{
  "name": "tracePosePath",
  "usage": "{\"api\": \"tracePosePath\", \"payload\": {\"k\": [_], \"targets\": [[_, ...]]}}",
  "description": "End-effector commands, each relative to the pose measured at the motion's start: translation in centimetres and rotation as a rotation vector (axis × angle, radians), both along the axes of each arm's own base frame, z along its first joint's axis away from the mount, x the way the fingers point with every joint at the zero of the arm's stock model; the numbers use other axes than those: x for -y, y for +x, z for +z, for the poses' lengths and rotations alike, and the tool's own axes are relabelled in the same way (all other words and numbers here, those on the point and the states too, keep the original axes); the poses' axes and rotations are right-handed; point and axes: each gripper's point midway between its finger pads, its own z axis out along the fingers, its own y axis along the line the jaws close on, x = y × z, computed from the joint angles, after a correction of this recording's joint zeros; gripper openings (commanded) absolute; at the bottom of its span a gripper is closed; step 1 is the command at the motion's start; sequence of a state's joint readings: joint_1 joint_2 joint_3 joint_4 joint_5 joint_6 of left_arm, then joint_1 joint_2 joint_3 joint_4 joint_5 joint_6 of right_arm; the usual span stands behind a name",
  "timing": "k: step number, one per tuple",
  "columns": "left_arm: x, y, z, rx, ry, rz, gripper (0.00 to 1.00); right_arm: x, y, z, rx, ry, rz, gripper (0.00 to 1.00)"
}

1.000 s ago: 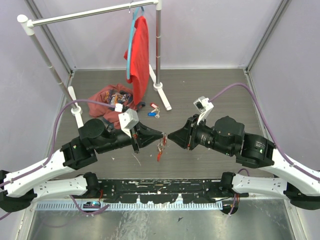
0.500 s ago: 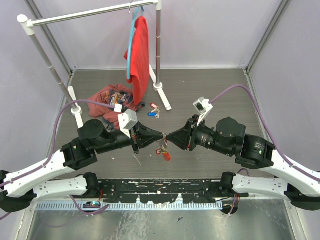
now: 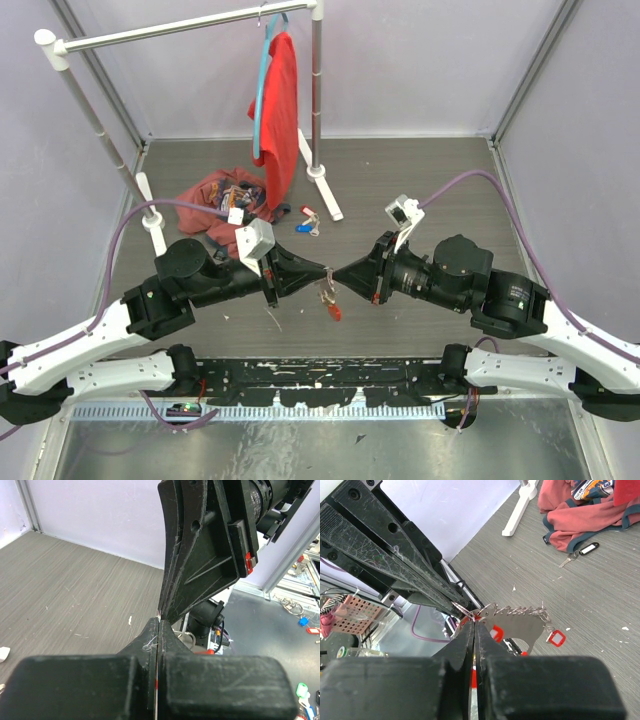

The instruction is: Put the keys on the keyring

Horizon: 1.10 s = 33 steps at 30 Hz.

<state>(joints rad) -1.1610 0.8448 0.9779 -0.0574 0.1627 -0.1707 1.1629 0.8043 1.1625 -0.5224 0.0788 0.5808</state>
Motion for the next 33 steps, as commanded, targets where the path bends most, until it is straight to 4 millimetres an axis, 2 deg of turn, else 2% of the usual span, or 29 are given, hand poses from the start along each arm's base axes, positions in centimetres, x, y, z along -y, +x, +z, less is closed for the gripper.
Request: {"api": "tracePosePath", "payload": {"k": [1, 6, 17, 33], "targets": [[-0.3, -0.3, 1.8, 0.02, -0.07, -0.008, 0.0, 0.2, 0.0, 2.1, 0.041, 0.066, 0.0, 0.05], [-0.4, -0.3, 1.8, 0.024, -0.073, -0.003, 0.0, 0.6, 0.1, 2.0, 0.041, 0.051, -0.013, 0.01], [-0.3, -0.2, 1.9, 0.029, -0.073, -0.003, 0.0, 1.4, 0.2, 1.4, 0.033, 0.023, -0.038, 0.02], [-0.1, -1.9, 3.0, 0.077, -0.12, -0.1, 0.0, 1.1, 0.0, 1.3, -0.02, 0.046, -0.038, 0.01]]}}
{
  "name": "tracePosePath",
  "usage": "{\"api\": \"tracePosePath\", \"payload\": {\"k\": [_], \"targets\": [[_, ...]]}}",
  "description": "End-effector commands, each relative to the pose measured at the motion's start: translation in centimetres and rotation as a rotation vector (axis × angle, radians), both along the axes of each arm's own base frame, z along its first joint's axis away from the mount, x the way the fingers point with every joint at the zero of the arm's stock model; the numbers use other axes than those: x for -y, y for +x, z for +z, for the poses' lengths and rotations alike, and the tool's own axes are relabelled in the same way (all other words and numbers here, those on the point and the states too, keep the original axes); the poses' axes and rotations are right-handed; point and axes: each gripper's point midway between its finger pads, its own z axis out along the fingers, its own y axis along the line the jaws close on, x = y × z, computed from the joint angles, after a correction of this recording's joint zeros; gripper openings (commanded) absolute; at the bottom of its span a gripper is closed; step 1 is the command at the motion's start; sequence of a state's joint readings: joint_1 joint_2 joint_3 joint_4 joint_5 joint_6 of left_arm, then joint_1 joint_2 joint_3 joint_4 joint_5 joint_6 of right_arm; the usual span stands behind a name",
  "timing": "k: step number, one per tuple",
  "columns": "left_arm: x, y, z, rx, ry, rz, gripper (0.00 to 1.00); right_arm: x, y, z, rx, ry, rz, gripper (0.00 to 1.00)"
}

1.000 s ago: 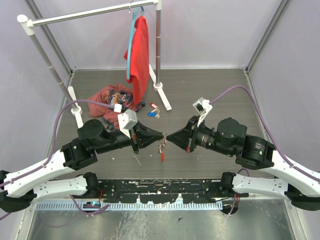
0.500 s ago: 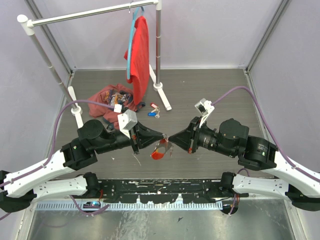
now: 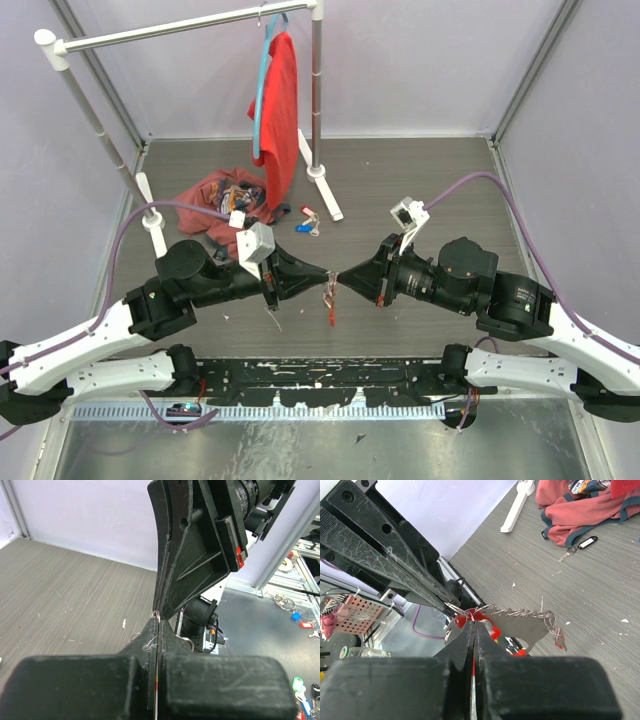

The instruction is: Put the keys on the keyring

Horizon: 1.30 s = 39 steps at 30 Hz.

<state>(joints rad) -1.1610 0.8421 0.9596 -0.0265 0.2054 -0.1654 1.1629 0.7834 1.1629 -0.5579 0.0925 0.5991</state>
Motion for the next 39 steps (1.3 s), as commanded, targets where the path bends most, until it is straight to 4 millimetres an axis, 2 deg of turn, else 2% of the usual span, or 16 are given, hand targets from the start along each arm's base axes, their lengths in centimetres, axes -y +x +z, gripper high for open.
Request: {"api": "tracePosePath", "payload": {"k": [1, 21, 31, 39], "targets": [[-0.3, -1.4, 3.1, 0.064, -0.113, -0.067, 0.0, 0.3, 0.1, 1.6, -0.004, 0.053, -0.02, 0.01], [-0.9, -3.8, 4.7, 0.117, -0.175, -0.186, 0.0, -0.2, -0.9, 2.1, -0.034, 0.112, 0.028, 0.02], [-0.6, -3.7, 4.2, 0.112, -0.154, -0.188, 0.0, -1.2, -1.5, 2.6, -0.026, 0.121, 0.087, 0.06], [-0.7, -3.5, 4.1, 0.113, -0.152, -0.176, 0.0, -0.1, -1.1, 2.8, -0.016, 0.13, 0.042, 0.05]]}}
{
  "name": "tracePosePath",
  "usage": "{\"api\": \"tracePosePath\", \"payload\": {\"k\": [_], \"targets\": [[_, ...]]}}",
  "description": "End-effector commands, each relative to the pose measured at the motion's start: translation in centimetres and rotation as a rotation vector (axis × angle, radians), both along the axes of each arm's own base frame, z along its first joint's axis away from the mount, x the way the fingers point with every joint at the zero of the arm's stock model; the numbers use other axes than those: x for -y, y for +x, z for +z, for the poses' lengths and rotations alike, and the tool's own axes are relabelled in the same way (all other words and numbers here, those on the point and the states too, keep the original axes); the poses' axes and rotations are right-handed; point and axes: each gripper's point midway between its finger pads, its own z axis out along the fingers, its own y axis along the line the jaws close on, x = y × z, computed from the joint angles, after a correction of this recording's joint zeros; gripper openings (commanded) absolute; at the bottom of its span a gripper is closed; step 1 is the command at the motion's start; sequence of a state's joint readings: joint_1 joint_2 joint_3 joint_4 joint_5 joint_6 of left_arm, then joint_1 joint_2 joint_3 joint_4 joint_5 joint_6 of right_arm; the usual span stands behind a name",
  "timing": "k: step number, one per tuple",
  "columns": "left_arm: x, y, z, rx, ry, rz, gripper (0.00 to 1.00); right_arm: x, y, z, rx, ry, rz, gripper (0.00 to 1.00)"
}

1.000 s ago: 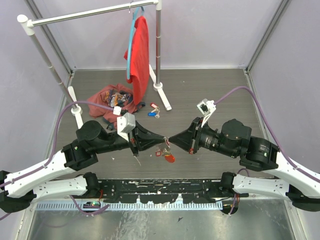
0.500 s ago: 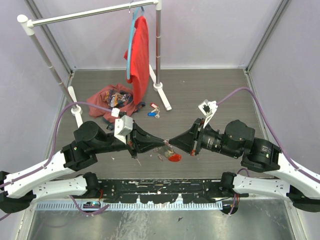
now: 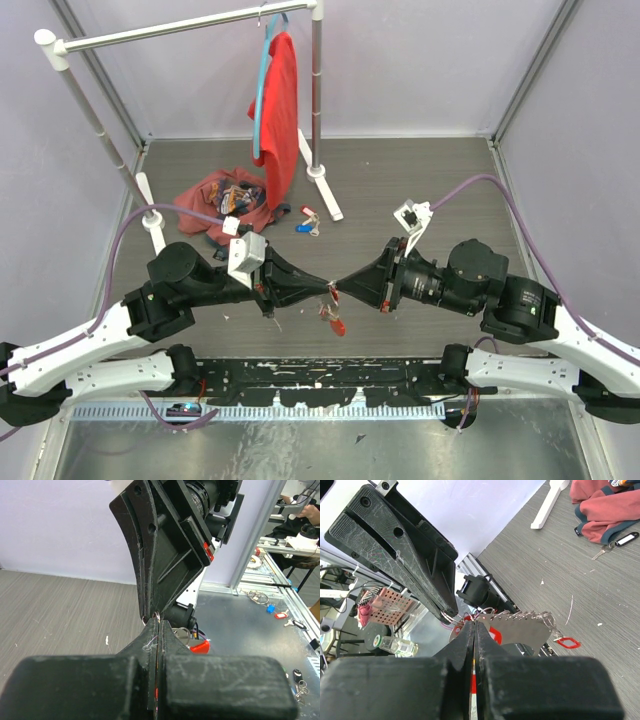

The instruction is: Put the keys on the keyring

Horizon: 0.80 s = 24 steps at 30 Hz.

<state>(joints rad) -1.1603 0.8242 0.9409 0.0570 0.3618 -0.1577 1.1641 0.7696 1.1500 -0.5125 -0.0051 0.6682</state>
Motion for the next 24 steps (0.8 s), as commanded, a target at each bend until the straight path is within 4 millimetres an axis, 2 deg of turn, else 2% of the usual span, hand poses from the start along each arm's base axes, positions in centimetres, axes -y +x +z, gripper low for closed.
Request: {"api": "tracePosePath", "payload": {"k": [1, 4, 11, 14, 18, 21, 24], "targets": [[-0.7, -0.7, 2.5, 0.049, -0.088, -0.021, 0.0, 0.8, 0.8, 1.6, 0.037, 0.05, -0.054, 0.05], [-0.7, -0.6, 2.4, 0.048, -0.086, -0.015, 0.0, 1.1, 0.9, 1.3, 0.034, 0.034, -0.069, 0.06], [-0.8, -0.2, 2.1, 0.045, -0.083, 0.008, 0.0, 1.7, 0.8, 1.5, 0.054, 0.018, -0.069, 0.19], [-0.8, 0.0, 2.1, 0.043, -0.08, 0.019, 0.0, 1.8, 0.8, 1.6, 0.065, 0.01, -0.064, 0.32], [-0.7, 0.4, 1.5, 0.036, -0.06, 0.043, 0.0, 2.3, 1.0, 2.0, 0.091, 0.006, -0.081, 0.4], [-0.7, 1.1, 0.6, 0.026, -0.022, 0.079, 0.0, 3.2, 1.6, 2.1, 0.121, -0.008, -0.123, 0.46], [-0.7, 2.3, -0.8, 0.008, 0.037, 0.14, 0.0, 4.5, 2.6, 1.6, 0.146, -0.037, -0.193, 0.61]]}}
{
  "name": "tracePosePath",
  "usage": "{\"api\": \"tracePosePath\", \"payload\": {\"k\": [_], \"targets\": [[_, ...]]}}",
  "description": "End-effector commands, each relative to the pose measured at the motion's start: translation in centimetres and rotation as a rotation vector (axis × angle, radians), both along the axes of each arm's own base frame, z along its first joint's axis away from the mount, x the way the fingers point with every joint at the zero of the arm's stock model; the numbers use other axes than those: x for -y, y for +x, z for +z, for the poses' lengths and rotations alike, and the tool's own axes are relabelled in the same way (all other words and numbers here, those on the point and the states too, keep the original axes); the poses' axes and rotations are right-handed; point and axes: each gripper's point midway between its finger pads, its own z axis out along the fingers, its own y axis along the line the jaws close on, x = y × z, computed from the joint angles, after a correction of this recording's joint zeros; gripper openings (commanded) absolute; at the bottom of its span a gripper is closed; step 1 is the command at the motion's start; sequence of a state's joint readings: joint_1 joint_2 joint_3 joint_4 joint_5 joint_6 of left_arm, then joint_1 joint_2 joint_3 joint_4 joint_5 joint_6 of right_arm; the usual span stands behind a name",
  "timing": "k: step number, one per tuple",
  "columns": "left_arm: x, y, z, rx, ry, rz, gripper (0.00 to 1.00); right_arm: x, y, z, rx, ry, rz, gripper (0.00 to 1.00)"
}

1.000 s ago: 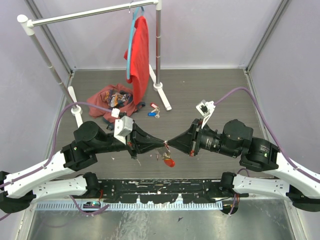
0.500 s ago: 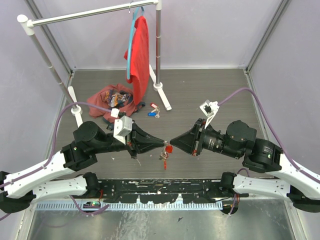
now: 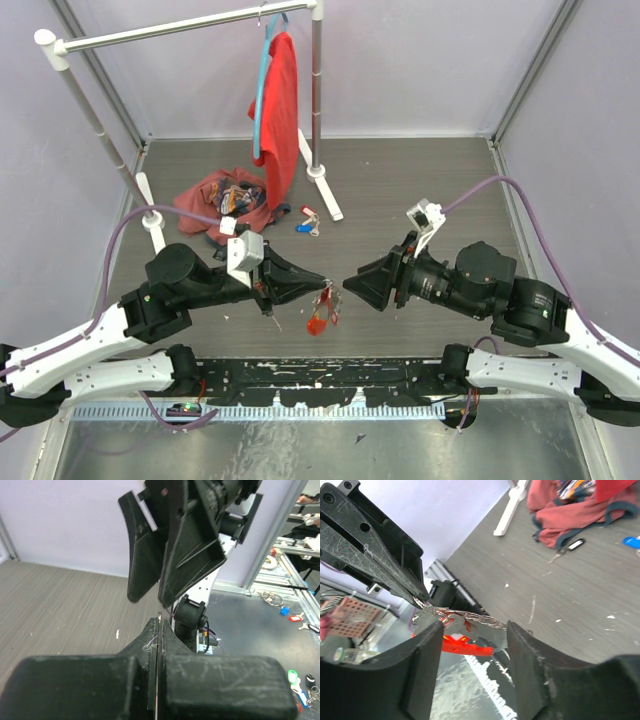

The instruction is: Put the keys on the keyring

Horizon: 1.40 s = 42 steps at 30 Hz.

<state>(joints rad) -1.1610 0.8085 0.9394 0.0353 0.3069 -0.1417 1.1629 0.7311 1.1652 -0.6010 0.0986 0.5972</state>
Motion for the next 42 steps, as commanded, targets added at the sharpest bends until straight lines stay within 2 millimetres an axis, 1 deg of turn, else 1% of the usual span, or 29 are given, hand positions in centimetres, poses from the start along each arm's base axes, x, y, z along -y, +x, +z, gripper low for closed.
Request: {"api": "tracePosePath", "payload": {"k": [1, 4, 5, 6, 9, 11, 14, 16, 17, 20, 22, 24, 28, 29, 30, 31, 33, 35, 38, 40, 42], "targets": [[-0.3, 1.9, -1.2, -0.001, 0.057, 0.107, 0.0, 2.6, 1.7, 2.0, 0.095, 0.02, -0.128, 0.66], [-0.5, 3.1, -3.2, -0.018, 0.138, 0.172, 0.0, 3.4, 2.6, 1.0, 0.105, -0.02, -0.183, 0.9], [-0.6, 3.4, -3.8, -0.02, 0.159, 0.188, 0.0, 3.6, 3.0, 0.4, 0.105, -0.045, -0.203, 0.96], [-0.8, 3.7, -4.3, -0.021, 0.175, 0.207, 0.0, 3.8, 3.3, -0.1, 0.108, -0.071, -0.224, 1.0], [-1.5, 4.8, -5.8, -0.027, 0.225, 0.275, 0.0, 4.4, 4.4, -2.0, 0.121, -0.151, -0.279, 1.0], [-2.1, 5.5, -7.0, -0.032, 0.266, 0.316, 0.0, 5.3, 5.4, -3.0, 0.121, -0.192, -0.352, 1.0], [-3.1, 7.0, -8.9, -0.048, 0.337, 0.394, 0.0, 6.5, 6.5, -4.2, 0.11, -0.231, -0.452, 1.0], [-3.6, 8.2, -10.4, -0.069, 0.389, 0.434, 0.0, 7.1, 7.0, -4.4, 0.102, -0.233, -0.498, 1.0], [-3.9, 9.1, -11.2, -0.091, 0.412, 0.46, 0.0, 7.1, 7.0, -4.3, 0.105, -0.232, -0.501, 1.0], [-3.8, 10.9, -13.3, -0.151, 0.461, 0.481, 0.0, 6.9, 6.8, -3.5, 0.131, -0.213, -0.471, 1.0], [-3.2, 11.9, -14.7, -0.171, 0.494, 0.48, 0.0, 6.4, 6.3, -3.4, 0.148, -0.21, -0.421, 1.0], [-2.2, 12.6, -16.1, -0.176, 0.533, 0.471, 0.0, 6.4, 6.0, -3.4, 0.143, -0.204, -0.405, 1.0], [0.8, 14.2, -19.1, -0.191, 0.592, 0.435, 0.0, 6.2, 5.4, -3.0, 0.13, -0.156, -0.38, 1.0], [1.5, 14.4, -19.6, -0.194, 0.599, 0.423, 0.0, 6.3, 5.3, -2.9, 0.129, -0.141, -0.38, 1.0], [2.3, 14.8, -20.8, -0.204, 0.623, 0.411, 0.0, 6.3, 5.2, -2.9, 0.124, -0.126, -0.38, 1.0], [3.0, 15.2, -21.6, -0.208, 0.636, 0.401, 0.0, 6.3, 5.2, -2.9, 0.118, -0.112, -0.379, 1.0], [4.2, 15.8, -22.4, -0.211, 0.644, 0.385, 0.03, 6.5, 5.1, -2.9, 0.111, -0.092, -0.384, 1.0], [5.5, 16.3, -22.9, -0.213, 0.642, 0.369, 0.12, 6.7, 5.0, -3.2, 0.102, -0.085, -0.392, 1.0], [7.0, 16.9, -23.4, -0.222, 0.641, 0.345, 0.3, 7.1, 5.2, -3.7, 0.086, -0.09, -0.418, 1.0], [7.6, 17.3, -23.4, -0.231, 0.63, 0.341, 0.41, 7.5, 5.4, -4.3, 0.077, -0.111, -0.442, 1.0], [7.7, 17.4, -23.0, -0.237, 0.617, 0.339, 0.48, 8.0, 5.7, -4.9, 0.069, -0.148, -0.473, 1.0]]}}
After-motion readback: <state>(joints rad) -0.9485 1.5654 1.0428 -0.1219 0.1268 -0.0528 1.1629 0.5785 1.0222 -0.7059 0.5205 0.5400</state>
